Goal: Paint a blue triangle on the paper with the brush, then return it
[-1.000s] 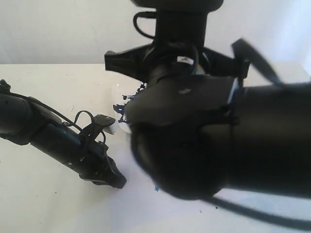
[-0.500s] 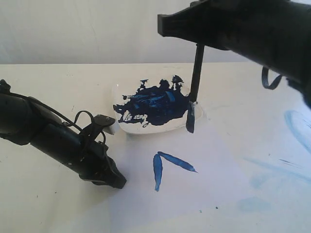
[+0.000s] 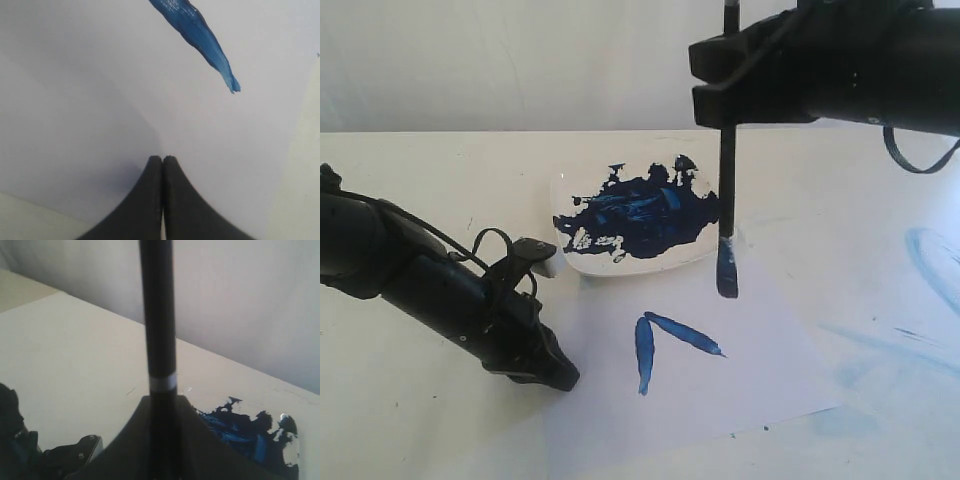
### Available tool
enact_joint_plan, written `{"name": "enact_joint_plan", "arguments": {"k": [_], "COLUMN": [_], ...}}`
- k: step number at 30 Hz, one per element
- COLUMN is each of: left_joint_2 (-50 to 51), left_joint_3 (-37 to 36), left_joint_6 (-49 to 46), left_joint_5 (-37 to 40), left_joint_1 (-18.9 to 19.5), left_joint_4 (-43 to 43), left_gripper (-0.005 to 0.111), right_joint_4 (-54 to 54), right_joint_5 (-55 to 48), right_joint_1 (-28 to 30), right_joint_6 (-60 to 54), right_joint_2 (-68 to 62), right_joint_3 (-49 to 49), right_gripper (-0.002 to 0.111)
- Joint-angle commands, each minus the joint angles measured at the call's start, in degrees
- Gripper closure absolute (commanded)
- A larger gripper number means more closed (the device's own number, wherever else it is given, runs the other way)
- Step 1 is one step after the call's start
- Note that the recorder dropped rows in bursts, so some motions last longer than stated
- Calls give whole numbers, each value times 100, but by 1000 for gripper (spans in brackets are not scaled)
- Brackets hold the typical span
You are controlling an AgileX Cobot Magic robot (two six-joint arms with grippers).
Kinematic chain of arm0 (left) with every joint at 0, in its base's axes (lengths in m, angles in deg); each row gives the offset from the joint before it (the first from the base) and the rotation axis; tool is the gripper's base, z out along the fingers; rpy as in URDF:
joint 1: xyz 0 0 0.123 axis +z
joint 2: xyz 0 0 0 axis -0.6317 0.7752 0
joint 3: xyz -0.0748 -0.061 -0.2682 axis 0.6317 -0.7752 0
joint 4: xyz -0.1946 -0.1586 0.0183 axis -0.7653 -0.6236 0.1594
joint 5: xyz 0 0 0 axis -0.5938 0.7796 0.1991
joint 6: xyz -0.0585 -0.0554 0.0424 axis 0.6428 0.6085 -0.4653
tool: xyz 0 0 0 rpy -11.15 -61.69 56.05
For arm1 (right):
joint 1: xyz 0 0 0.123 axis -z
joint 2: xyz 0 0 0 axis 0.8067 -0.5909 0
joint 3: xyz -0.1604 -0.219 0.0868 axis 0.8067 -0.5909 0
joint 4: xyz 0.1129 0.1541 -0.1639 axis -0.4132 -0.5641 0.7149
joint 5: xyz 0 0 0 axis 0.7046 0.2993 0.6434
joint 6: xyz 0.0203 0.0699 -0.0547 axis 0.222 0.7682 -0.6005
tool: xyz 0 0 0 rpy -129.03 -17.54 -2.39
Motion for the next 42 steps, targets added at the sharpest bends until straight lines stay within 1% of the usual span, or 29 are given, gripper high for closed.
{"name": "enact_joint_plan", "arguments": {"k": [1, 4, 9, 11, 13, 17, 19, 21, 28, 31, 33, 36, 38, 42], "left_joint_2": [-23, -23, -23, -23, -23, -23, -23, -23, -23, -23, -23, -23, -23, -23], "left_joint_3": [3, 3, 3, 3, 3, 3, 3, 3, 3, 3, 3, 3, 3, 3], "left_joint_6": [44, 44, 44, 44, 44, 44, 44, 44, 44, 44, 44, 44, 44, 32], "left_joint_5": [166, 182, 229, 239, 239, 251, 251, 251, 251, 251, 251, 251, 251, 251], "left_joint_1": [-31, -31, -31, -31, -31, -31, -31, -31, -31, -31, -31, -31, -31, -31], "left_joint_4": [61, 61, 61, 61, 61, 61, 61, 61, 61, 61, 61, 61, 61, 61], "left_gripper": [107, 107, 107, 107, 107, 107, 107, 107, 107, 107, 107, 107, 107, 107], "right_joint_4": [-657, -1354, -1485, -1508, -1642, -1642, -1642, -1642, -1642, -1642, -1642, -1582, -1188, -868], "right_joint_5": [-1215, -2260, -3917, -4215, -4159, -3367, -3265, -3355, -4433, -4735, -5046, -5066, -5066, -5066], "right_joint_1": [500, 883, 1430, 1519, 1532, 1532, 1532, 1532, 1532, 1605, 1737, 2140, 2237, 2109], "right_joint_6": [-877, -1397, -1443, -1443, -1443, -1425, -1227, -1441, -2840, -3057, -3086, -2969, -2841, -2722], "right_joint_2": [-258, -547, -1287, -1555, -1756, -1881, -1881, -1881, -1956, -2037, -2145, -2380, -2456, -2469], "right_joint_3": [-9, 64, 380, 451, 461, 461, 461, 461, 461, 485, 569, 837, 996, 1035], "right_gripper": [108, 108, 108, 108, 108, 108, 108, 108, 108, 108, 108, 108, 108, 108]}}
